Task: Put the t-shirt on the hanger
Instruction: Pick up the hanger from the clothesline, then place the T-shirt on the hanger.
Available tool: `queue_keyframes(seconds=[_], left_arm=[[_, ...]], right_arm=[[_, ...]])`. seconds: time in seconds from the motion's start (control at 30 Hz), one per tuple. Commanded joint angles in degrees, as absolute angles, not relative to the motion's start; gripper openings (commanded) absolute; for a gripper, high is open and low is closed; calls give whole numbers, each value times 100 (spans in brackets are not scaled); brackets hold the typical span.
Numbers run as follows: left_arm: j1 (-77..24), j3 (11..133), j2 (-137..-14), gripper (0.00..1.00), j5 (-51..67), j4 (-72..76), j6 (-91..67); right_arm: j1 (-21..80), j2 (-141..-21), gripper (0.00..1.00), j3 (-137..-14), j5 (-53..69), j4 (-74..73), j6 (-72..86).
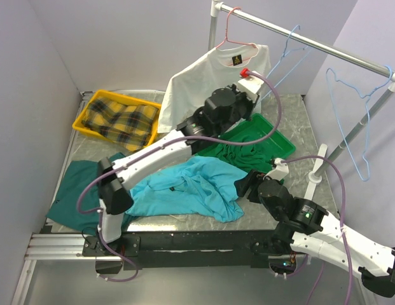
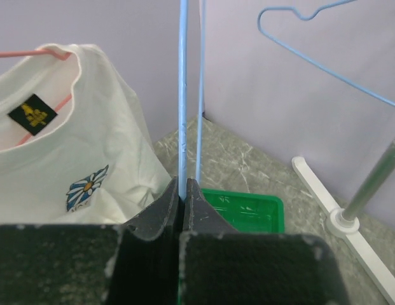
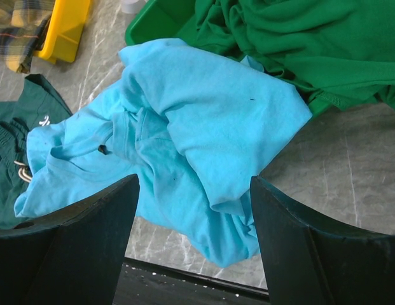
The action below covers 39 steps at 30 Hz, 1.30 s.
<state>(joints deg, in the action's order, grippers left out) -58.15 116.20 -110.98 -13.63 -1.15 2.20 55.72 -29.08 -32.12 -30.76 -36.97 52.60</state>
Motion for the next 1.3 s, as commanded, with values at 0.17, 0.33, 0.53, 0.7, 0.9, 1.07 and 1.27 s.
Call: queue_keyframes(seconds=[0.17, 0.33, 0.53, 0.7, 0.9, 1.07, 1.27], left_arm=[[-5643, 11039, -10037, 1, -967, 589, 88], [-5599, 10206, -9309, 1, -862, 387, 193], [-5467, 7826, -7070, 1, -905, 18, 44], [-5440, 6235, -4954, 1, -1344, -1315, -174], [-5440, 6046, -3159, 1, -1802, -3496, -536], [-5440, 6459, -2803, 1, -2178, -4893, -405], [-5432, 6267, -3226, 1, -2198, -5757, 130]], right_arm=[[5581, -2927, 78, -3366, -3349, -3612, 5124], [5590, -2962, 78, -3419, -3305, -3595, 5045], [5782, -3348, 73, -3252, -2813, -2954, 4922], [6292, -4689, 72, -3567, -2699, -2242, 4826], [6398, -6403, 66, -4331, -2470, -1346, 4536], [6267, -7539, 56, -4938, -2198, -835, 4342], [6074, -8419, 48, -5282, -1996, -616, 4333]])
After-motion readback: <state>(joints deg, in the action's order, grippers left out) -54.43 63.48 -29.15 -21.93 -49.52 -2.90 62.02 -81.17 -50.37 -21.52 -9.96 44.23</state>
